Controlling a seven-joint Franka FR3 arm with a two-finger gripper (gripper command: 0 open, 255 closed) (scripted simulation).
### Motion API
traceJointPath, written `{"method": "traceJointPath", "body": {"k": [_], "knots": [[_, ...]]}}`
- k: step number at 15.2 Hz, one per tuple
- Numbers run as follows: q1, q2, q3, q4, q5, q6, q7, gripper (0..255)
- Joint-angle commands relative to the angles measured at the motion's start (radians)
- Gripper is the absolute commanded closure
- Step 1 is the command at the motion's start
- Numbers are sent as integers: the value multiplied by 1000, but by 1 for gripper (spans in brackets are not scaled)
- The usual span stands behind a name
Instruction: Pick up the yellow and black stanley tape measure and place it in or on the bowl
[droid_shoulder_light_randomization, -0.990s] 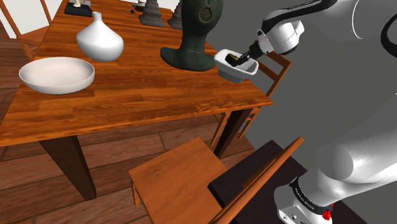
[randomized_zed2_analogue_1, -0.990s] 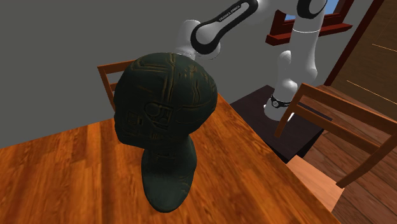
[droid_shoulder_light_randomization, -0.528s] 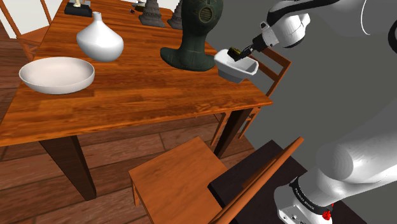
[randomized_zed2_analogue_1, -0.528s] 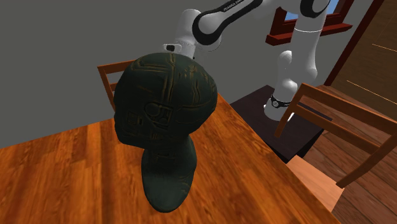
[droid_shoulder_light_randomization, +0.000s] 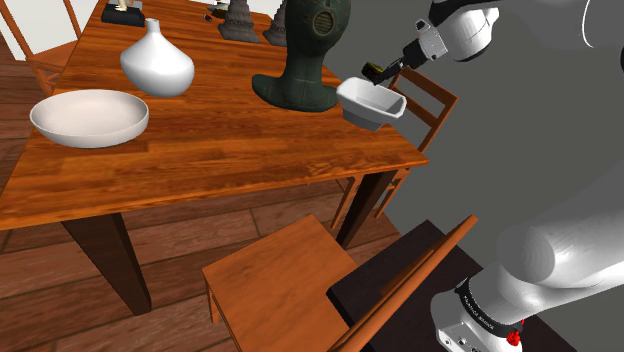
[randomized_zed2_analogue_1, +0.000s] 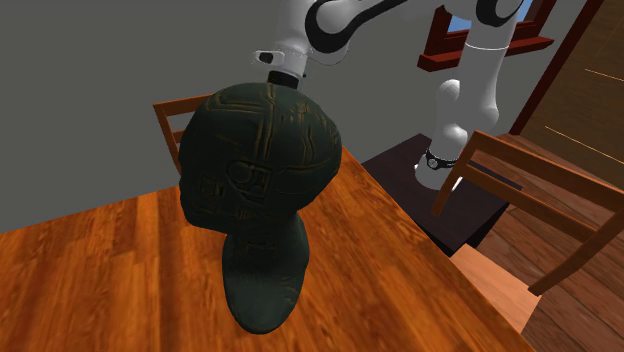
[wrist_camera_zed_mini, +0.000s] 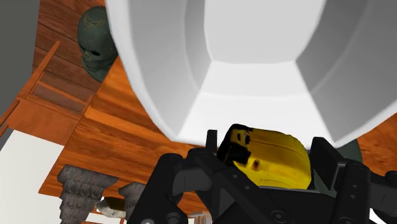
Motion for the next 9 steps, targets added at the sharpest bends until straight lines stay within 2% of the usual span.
{"method": "traceJointPath", "body": {"k": [1, 5, 8, 9], "knots": [[-1, -7, -2, 20, -13, -23, 20, 255], [-3, -19, -5, 55, -33, -64, 50, 255], [-21, -81, -20, -61, 12, -41, -28, 255], [-20, -78, -20, -70, 18, -31, -36, 255]]}}
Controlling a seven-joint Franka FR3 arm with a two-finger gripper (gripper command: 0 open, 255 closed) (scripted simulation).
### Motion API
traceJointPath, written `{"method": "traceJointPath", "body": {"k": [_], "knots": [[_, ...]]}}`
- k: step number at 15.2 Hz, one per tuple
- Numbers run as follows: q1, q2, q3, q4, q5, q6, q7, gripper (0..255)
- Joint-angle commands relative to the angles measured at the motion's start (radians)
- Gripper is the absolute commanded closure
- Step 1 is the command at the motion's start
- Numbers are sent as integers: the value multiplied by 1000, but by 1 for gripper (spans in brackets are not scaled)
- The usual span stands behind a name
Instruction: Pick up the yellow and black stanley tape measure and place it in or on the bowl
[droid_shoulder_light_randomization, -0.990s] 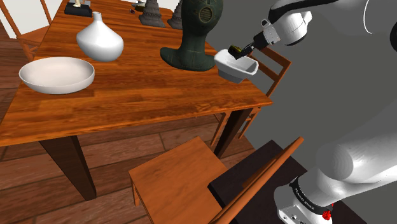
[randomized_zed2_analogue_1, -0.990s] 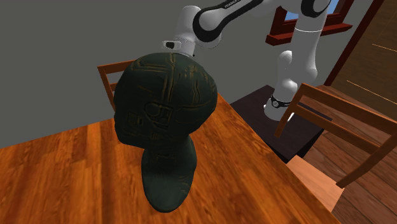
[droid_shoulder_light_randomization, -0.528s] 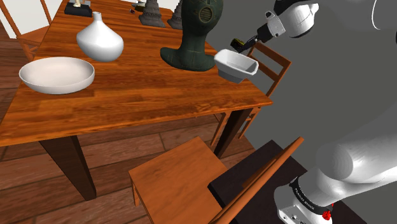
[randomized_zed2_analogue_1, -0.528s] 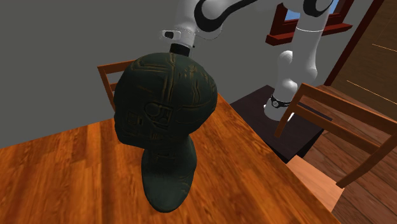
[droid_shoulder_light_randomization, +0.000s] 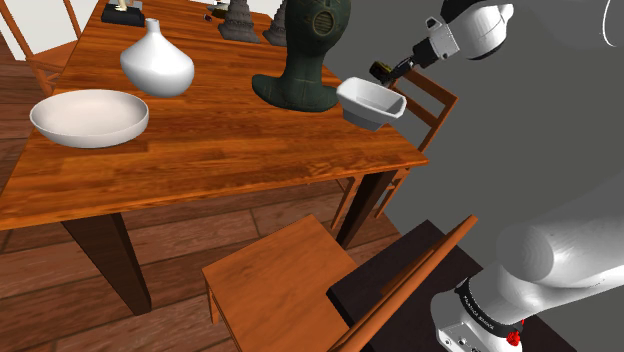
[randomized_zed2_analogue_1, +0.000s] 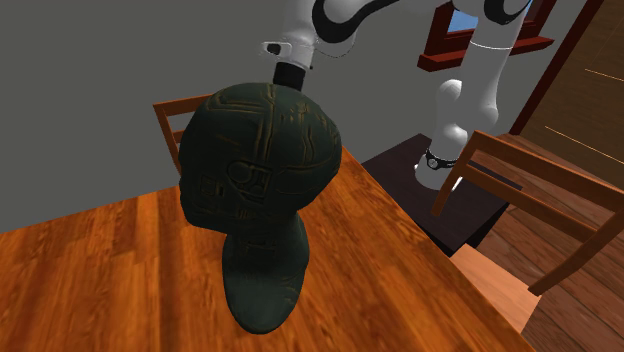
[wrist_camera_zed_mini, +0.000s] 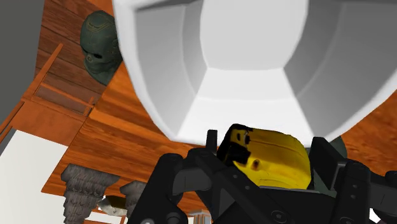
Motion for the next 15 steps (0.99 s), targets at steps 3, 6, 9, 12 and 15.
{"method": "traceJointPath", "body": {"k": [3, 6, 9, 12, 15], "knots": [[1, 6, 0, -42, 27, 38, -41, 255], [3, 20, 2, -64, 45, 68, -67, 255], [5, 32, 4, -81, 62, 93, -90, 255], [5, 32, 4, -81, 62, 93, -90, 255], [5, 32, 4, -81, 62, 93, -90, 255]]}}
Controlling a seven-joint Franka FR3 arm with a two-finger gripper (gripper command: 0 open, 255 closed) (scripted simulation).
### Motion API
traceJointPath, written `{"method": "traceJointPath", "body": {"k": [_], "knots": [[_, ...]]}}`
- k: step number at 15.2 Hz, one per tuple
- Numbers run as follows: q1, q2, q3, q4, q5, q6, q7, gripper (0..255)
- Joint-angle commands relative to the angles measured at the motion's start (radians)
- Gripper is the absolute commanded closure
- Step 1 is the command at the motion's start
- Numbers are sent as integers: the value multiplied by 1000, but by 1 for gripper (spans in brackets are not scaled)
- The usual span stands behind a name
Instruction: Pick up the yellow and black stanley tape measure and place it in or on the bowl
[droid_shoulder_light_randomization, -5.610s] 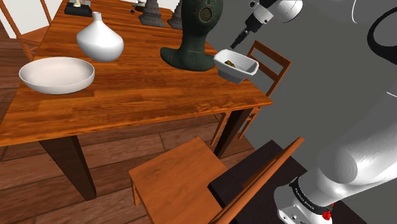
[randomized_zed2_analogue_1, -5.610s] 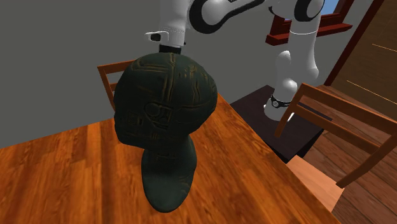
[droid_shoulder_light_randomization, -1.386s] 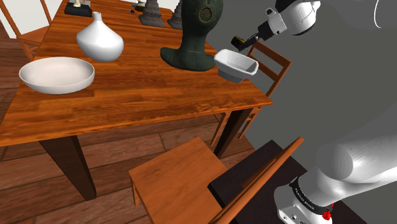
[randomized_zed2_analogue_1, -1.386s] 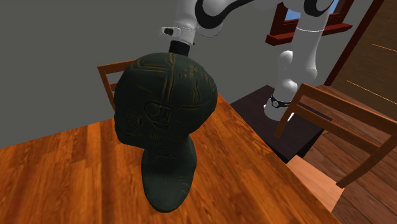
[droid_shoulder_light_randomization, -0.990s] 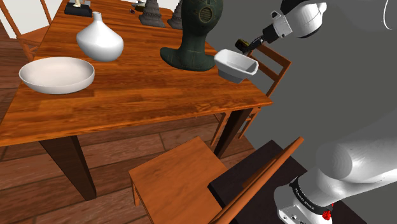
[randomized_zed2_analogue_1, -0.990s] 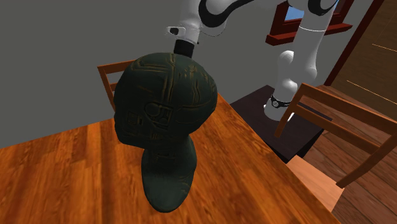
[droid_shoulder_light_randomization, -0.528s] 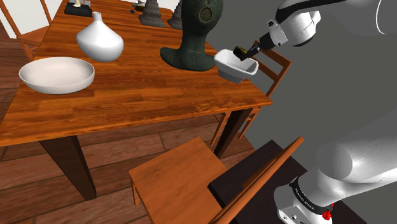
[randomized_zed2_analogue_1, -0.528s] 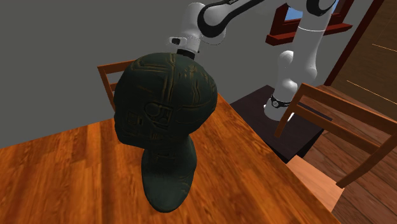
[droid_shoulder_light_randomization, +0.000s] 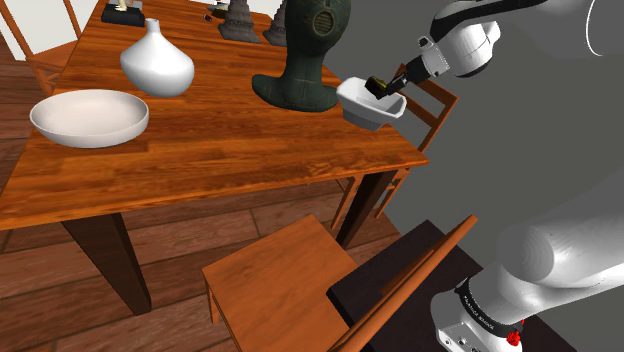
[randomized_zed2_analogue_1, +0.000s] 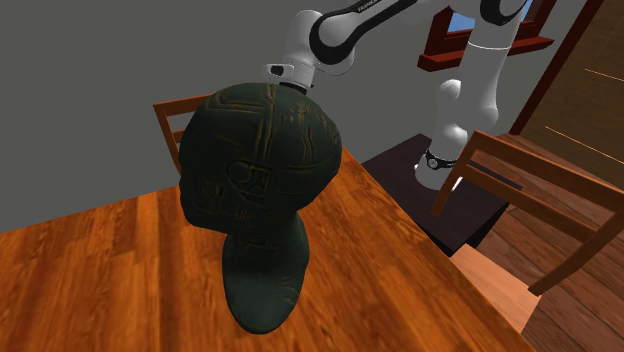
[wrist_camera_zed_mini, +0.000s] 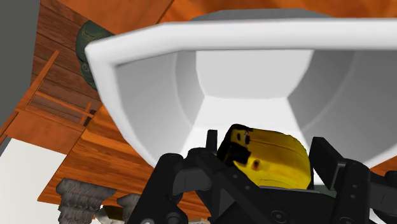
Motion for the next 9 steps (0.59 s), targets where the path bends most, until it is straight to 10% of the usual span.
{"method": "traceJointPath", "body": {"k": [1, 2, 9], "knots": [[0, 0, 0, 0, 0, 0, 0, 255], [0, 0, 0, 0, 0, 0, 0, 0], [-16, -47, -16, -2, -17, -54, 10, 0]]}}
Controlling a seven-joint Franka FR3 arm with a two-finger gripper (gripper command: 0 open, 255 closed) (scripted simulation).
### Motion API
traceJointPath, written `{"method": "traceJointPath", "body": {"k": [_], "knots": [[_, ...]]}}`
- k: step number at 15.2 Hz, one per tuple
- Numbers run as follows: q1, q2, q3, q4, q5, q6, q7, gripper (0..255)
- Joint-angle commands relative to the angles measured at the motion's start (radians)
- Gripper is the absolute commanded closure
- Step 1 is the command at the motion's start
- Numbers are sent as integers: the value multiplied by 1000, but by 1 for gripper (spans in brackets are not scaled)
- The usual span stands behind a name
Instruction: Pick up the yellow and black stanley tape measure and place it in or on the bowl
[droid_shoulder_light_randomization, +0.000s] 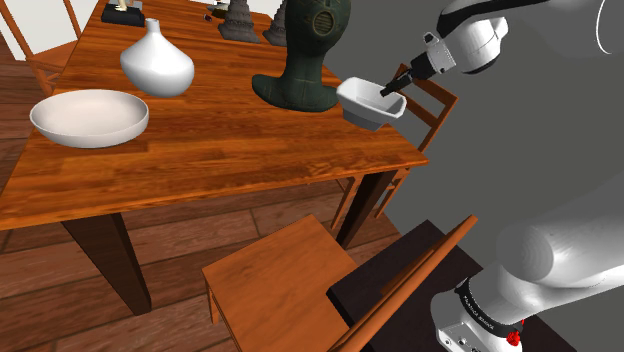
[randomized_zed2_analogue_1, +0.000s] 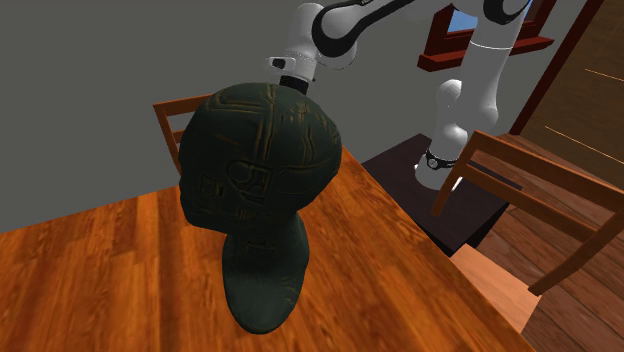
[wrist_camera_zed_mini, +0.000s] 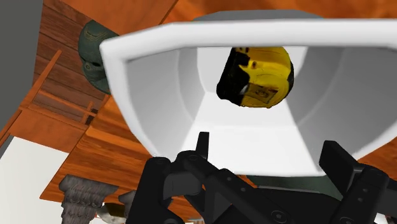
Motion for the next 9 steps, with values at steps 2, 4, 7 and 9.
{"method": "traceJointPath", "body": {"k": [2, 4, 7, 9], "knots": [[-21, -54, -21, 4, -21, -71, 10, 0], [-21, -54, -21, 4, -21, -71, 10, 0], [-20, -54, -21, 4, -21, -71, 10, 0], [-20, -54, -21, 4, -21, -71, 10, 0]]}}
